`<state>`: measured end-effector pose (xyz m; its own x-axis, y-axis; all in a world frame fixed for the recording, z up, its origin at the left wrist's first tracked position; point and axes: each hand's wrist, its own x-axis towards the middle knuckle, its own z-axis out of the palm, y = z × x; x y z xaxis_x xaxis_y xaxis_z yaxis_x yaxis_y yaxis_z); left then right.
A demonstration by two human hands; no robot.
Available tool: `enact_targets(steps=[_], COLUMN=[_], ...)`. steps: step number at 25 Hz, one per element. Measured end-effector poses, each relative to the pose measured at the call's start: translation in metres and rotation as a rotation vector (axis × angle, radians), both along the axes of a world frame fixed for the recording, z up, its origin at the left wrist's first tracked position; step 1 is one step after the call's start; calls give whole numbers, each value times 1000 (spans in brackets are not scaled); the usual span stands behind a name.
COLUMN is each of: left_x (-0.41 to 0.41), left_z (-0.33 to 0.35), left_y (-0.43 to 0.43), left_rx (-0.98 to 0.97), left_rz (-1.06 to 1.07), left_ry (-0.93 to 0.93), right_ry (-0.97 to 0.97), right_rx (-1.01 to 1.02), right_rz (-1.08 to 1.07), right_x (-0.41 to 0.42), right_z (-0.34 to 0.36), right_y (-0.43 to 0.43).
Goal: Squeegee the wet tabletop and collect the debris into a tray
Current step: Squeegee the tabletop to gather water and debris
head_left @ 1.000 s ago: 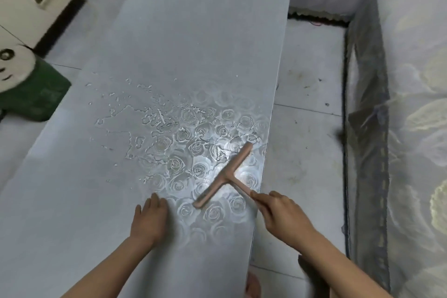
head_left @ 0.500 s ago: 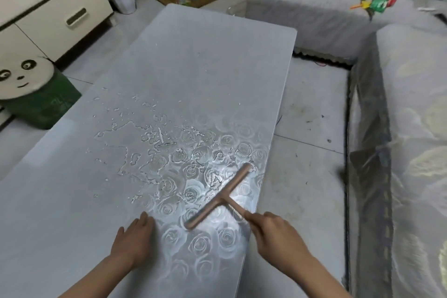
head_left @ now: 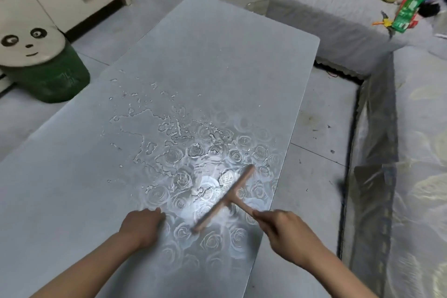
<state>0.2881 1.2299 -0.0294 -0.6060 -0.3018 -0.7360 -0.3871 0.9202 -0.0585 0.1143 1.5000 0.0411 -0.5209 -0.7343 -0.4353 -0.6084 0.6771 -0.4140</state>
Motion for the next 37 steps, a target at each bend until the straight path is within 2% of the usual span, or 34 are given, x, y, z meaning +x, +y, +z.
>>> enact_targets(steps=[2,4,6,9,11,16,19,21,23,26,30,32,35,37], left_x=[1,3,3,-1,-7,-26,-30,-26,-22,-13,-3,-1,2,6], left_z=[-2,-5,-4,-1,0,0,-1,0,1,4,7,7,11,15], left_y=[-3,-7,-11,-10,-11,-17,-15,-11,-6,0,4,2,-2,-3], left_rx=[30,61,75,96,114,125,110,96,88,94,66,8,-78,-122], left_rz=[16,37,31,32,65,204,298,333,374,438,594,630,595,604], left_ry=[16,17,29,24,12,-6,-31,-51,-39,39,220,264,158,74], right_ry=[13,8,17,48,22,-52,-36,-34,11,23,-11,-33,-45,20], right_rx=[-41,-43,-10,184,228,-41,-62,-56,44,118,-27,-35,-71,60], right_rz=[-16,-38,-95,-98,-81,38,178,179,217,228,332,340,277,256], right_x=[13,7,-14,-51,-63,-90,-111,-136,-158,-157,-122,-117,-124,-114], right_z=[-9,-4,14,33,28,-11,-12,0,13,12,-9,-6,15,25], right_y=[-37,-38,-2,64,71,-18,-51,-28,3,0,-99,-137,-108,-60])
